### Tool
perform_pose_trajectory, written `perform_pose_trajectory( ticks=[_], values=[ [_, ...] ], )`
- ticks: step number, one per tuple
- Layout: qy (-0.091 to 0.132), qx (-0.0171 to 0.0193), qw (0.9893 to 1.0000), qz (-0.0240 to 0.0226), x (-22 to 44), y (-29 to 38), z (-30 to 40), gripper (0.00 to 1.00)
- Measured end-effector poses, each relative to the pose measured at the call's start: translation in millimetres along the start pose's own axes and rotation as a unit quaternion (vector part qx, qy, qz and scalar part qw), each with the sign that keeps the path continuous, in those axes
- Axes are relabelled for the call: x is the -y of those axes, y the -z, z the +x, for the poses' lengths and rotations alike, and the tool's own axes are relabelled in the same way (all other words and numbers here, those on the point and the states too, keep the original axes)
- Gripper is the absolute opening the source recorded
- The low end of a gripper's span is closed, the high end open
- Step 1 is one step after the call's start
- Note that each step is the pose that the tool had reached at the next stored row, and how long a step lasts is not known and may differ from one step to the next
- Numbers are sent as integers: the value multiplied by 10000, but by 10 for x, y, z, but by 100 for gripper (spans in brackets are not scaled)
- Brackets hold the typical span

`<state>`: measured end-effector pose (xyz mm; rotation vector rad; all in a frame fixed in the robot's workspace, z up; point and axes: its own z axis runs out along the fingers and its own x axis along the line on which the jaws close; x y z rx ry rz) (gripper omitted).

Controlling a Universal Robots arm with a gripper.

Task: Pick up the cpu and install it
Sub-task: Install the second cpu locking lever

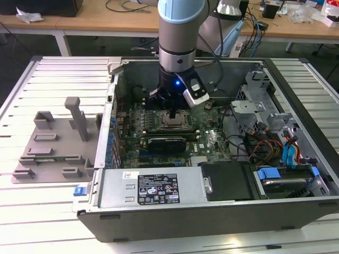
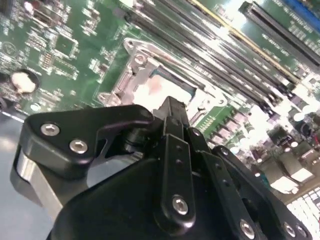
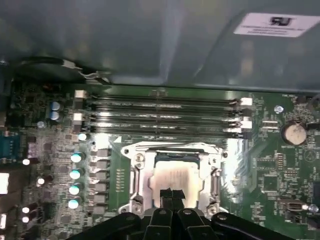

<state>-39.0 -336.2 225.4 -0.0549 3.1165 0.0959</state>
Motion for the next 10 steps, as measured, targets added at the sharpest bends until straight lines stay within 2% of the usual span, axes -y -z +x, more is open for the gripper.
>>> perform_pose_trajectory(
  ticks=[1, 2, 4, 10],
  values=[
    [-1, -3, 10000, 1, -2, 18, -17, 11],
    [0, -3, 10000, 9, -8, 74, -19, 11],
    [0, -4, 10000, 25, -13, 137, -21, 11],
    [0, -3, 10000, 29, -14, 141, -21, 11]
  ],
)
